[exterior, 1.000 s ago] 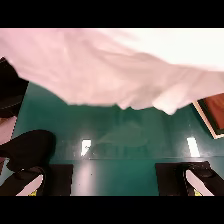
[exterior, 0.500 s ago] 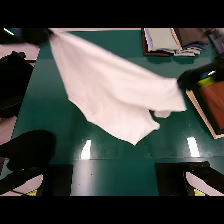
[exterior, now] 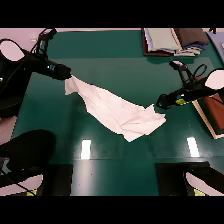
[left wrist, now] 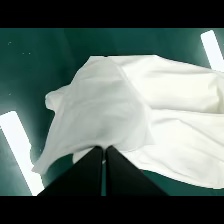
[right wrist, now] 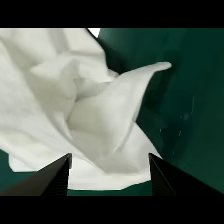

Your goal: Fold the shirts.

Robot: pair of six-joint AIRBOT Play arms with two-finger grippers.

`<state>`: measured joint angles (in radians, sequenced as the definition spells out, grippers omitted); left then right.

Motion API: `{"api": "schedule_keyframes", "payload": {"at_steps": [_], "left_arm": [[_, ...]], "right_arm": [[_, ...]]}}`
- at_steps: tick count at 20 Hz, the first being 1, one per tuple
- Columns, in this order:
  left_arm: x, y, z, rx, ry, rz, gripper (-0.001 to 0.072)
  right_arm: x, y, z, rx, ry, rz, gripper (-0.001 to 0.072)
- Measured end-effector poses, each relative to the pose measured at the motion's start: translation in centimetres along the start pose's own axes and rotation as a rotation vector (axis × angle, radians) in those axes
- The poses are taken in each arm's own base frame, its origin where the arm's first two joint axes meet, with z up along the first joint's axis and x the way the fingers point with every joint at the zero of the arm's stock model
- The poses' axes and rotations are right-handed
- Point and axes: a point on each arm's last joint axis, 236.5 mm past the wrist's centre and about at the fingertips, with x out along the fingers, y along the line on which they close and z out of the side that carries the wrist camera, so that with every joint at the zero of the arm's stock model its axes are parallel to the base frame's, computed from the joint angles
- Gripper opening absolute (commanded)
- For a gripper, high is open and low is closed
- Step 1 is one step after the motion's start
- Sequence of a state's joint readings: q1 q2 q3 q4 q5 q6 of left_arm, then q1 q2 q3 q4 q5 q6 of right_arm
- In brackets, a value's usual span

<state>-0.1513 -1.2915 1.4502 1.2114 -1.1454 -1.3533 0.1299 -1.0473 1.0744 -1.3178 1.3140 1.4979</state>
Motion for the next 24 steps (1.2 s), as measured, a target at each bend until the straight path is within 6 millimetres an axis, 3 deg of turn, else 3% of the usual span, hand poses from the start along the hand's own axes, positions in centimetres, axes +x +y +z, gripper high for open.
{"api": "schedule_keyframes", "payload": {"at_steps": [2, 4, 14, 16, 17, 18, 21, 24], "left_arm": [[0.2, 0.2, -0.2, -0.001, 0.009, 0.004, 0.0021], [0.3, 0.3, -0.4, 0.0, 0.013, 0.006, 0.0021], [0.4, 0.3, -0.5, -0.002, 0.018, 0.009, 0.0021], [0.4, 0.3, -0.5, -0.002, 0.019, 0.008, 0.0022], [0.4, 0.3, -0.6, -0.002, 0.021, 0.008, 0.0022], [0.4, 0.3, -0.7, -0.002, 0.025, 0.007, 0.0021], [-0.1, 0.1, -0.6, -0.003, 0.023, 0.006, 0.0021], [-3.6, -0.7, 1.8, 0.019, -0.078, 0.023, 0.0021]], "right_arm": [[1.2, -2.0, -0.3, 0.038, 0.042, -0.01, 0.0552], [2.5, -2.2, -1.3, 0.036, 0.115, 0.031, 0.0479], [4.2, 2.3, -2.5, -0.177, 0.181, 0.137, 0.0479], [4.8, 3.2, -2.9, -0.206, 0.207, 0.148, 0.04], [5.2, 3.6, -3.2, -0.219, 0.223, 0.153, 0.0255], [5.6, 4.0, -3.5, -0.233, 0.24, 0.158, 0.0033], [6.4, 4.7, -3.9, -0.257, 0.266, 0.164, 0.0017], [4.5, 5.0, -2.0, -0.27, 0.184, 0.158, 0.0017]]}}
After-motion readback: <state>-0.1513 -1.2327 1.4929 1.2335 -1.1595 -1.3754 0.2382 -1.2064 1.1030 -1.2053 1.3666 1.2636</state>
